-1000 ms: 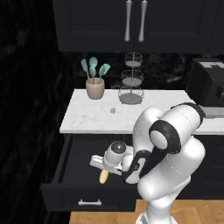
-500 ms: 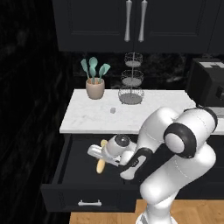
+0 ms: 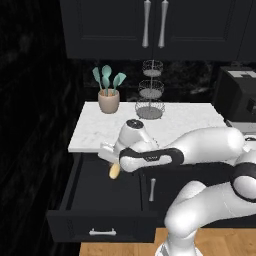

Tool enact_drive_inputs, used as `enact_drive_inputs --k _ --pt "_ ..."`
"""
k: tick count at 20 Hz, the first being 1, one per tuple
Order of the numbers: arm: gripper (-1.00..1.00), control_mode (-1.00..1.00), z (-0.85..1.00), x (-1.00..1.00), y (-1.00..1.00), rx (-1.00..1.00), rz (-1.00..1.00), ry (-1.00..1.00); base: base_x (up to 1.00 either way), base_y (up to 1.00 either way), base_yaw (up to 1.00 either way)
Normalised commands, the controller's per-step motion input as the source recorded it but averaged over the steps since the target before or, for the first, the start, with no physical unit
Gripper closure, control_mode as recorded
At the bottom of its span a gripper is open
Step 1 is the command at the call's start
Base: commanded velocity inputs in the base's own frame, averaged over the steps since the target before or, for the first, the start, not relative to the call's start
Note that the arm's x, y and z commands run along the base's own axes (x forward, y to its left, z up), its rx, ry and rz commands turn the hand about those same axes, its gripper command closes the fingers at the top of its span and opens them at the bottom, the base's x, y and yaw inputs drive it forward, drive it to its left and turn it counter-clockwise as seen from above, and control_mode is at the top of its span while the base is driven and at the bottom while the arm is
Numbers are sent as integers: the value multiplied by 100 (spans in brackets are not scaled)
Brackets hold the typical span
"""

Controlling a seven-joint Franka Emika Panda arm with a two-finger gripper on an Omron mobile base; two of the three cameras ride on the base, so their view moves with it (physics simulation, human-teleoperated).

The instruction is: Pick the pizza cutter from the drawer and place it on the counter.

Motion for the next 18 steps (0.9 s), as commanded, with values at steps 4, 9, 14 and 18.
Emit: enact_drive_inputs --k 4,9,14,18 --pt "100 -100 100 25 -4 -12 -20 30 0 0 0" --pt "100 -100 61 42 -32 -6 -24 7 0 0 0" --pt "100 -100 0 73 -78 0 -26 0 0 0 0" --pt "100 -100 -33 66 -75 0 -22 0 0 0 0"
